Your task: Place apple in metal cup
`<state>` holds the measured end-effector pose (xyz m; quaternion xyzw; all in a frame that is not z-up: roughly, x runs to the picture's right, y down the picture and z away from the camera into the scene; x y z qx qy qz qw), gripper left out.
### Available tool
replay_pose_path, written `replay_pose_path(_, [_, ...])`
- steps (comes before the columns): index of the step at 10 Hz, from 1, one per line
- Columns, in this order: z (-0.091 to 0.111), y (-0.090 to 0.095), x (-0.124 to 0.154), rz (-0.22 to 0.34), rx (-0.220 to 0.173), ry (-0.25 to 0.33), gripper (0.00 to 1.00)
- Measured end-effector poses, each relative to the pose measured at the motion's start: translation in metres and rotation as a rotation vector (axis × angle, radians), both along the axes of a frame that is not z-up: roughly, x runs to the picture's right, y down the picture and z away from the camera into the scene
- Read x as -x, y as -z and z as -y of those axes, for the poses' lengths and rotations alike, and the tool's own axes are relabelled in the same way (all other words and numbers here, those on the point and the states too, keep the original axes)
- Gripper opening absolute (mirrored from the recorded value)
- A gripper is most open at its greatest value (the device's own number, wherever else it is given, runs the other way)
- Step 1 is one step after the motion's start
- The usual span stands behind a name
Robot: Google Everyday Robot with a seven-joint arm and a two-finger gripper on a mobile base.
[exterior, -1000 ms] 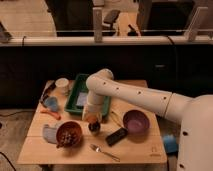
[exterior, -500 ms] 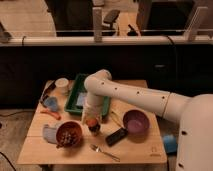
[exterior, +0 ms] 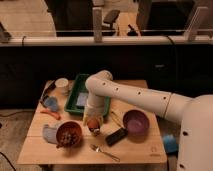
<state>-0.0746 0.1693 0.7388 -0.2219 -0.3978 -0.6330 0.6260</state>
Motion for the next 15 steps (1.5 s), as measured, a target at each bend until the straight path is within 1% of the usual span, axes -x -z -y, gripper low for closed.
replay_pose_path(1, [-0.0006, 0.0002, -0.0009, -0.003, 0.002, 0.002, 0.79])
replay_pose_path(2, [-0.0008, 0.0003, -0.0011, -0.004, 0.002, 0.003, 0.8])
replay_pose_path(8, [-0.0001, 0.0007, -0.0058, -0.011, 0.003, -0.004, 0.8])
replay_pose_path(13, [-0.0025, 0.001, -0.0024, -0.004, 0.009, 0.003, 0.8])
replay_pose_path(15, [-0.0031, 0.0019, -0.0025, 0.01, 0.008, -0.011, 0.8])
